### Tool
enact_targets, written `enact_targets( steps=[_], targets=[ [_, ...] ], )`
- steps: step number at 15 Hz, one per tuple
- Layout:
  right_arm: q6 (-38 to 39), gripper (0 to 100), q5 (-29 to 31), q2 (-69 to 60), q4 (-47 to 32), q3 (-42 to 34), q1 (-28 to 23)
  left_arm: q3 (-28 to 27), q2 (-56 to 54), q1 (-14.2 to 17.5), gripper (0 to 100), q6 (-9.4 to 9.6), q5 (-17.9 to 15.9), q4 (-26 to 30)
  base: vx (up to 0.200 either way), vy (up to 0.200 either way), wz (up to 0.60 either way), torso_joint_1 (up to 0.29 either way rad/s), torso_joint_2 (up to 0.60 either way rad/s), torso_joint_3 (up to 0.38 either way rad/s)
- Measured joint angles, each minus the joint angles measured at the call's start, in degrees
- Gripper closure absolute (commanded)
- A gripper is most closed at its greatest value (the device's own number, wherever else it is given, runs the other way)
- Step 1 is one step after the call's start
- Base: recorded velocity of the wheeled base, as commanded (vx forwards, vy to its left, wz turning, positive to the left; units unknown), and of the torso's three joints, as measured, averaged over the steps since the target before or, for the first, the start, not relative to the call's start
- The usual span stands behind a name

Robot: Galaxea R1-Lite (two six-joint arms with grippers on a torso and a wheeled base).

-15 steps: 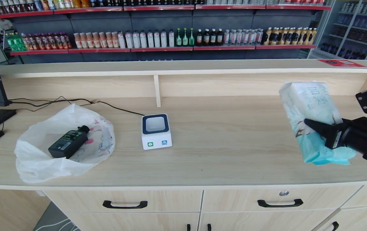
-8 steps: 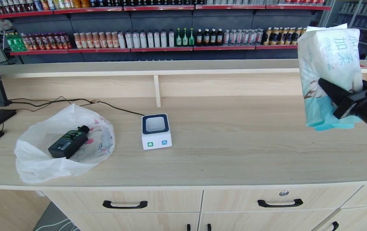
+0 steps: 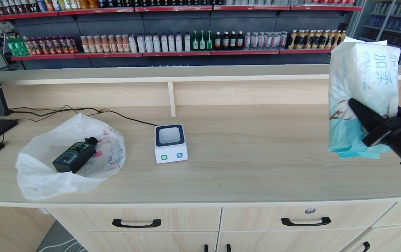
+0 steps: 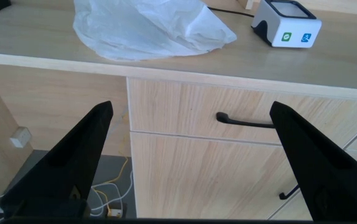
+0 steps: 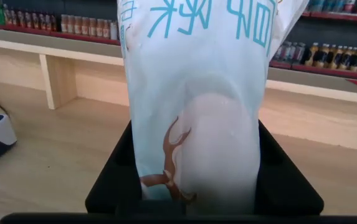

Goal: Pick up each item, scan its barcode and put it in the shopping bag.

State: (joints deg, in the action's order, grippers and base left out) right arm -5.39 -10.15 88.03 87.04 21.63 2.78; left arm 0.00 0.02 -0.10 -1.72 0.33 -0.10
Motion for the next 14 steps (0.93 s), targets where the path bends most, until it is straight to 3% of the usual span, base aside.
enact_targets(
  steps=[7,11,14],
  targets=[
    [-0.99,100,0.9,0.91,2.93,-5.06,1.02,0.0,0.0,0.0,0,-0.13,0.0,-0.01,0.0,0.0,0.0,0.0,0.0,0.0],
    [-1.56,100,3.62,0.34,3.04,-5.84,3.0,0.0,-0.02,0.05,0,-0.22,-0.01,-0.04,0.0,0.2,0.0,0.001,0.0,0.002],
    [-1.63,100,10.59,0.11,3.12,-6.03,10.2,0.0,0.0,-0.06,0,-0.27,0.0,0.0,0.0,0.2,0.0,0.001,0.0,0.002]
  ],
)
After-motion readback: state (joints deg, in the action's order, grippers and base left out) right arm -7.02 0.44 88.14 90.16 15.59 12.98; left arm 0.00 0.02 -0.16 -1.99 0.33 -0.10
